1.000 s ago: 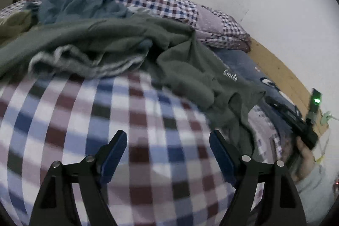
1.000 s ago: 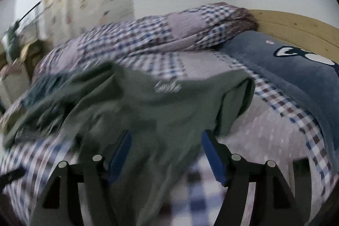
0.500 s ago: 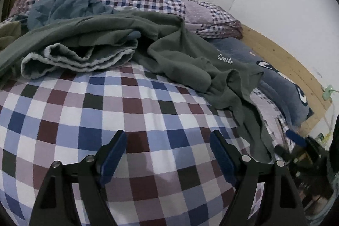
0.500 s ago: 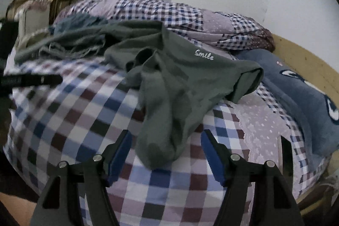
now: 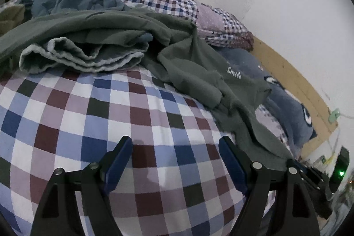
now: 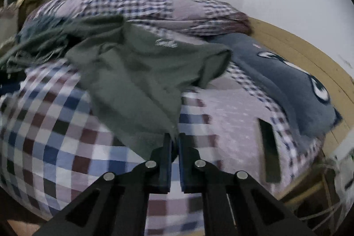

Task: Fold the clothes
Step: 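Lay the t-shirt flat on the sheet and open both tools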

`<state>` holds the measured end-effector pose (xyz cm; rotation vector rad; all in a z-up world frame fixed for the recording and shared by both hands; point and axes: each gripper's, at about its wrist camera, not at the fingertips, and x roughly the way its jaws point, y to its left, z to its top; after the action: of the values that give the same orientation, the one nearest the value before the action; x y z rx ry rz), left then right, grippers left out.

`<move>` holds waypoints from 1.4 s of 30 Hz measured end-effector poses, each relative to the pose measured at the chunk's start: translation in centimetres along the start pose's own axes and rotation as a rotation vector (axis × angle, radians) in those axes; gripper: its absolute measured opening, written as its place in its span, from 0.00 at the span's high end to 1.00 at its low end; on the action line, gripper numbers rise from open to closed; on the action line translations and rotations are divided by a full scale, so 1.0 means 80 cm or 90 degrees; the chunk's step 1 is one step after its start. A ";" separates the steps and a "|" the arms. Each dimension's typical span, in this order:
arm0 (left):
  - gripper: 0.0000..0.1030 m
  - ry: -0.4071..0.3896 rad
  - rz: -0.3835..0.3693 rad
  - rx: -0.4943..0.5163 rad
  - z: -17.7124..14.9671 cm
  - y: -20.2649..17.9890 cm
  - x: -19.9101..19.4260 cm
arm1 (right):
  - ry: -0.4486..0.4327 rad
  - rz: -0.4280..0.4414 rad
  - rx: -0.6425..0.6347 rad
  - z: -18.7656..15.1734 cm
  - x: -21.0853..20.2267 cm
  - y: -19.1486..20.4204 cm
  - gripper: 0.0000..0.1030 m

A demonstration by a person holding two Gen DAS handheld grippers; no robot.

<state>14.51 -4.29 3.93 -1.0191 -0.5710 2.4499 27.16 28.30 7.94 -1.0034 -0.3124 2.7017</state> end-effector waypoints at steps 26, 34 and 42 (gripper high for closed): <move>0.19 -0.001 -0.094 -0.090 0.022 -0.012 0.021 | -0.047 0.004 0.026 -0.003 -0.035 -0.008 0.55; 0.19 0.043 -0.158 -0.152 0.023 -0.017 0.056 | -0.055 0.085 -0.102 0.002 0.007 0.080 0.57; 0.19 0.061 -0.176 -0.162 0.044 -0.024 0.096 | -0.035 0.115 -0.134 0.014 0.067 0.112 0.57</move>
<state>7.47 0.62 2.92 -1.0669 -0.9413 2.1120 21.13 21.25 3.01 -1.0603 -0.5518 2.9102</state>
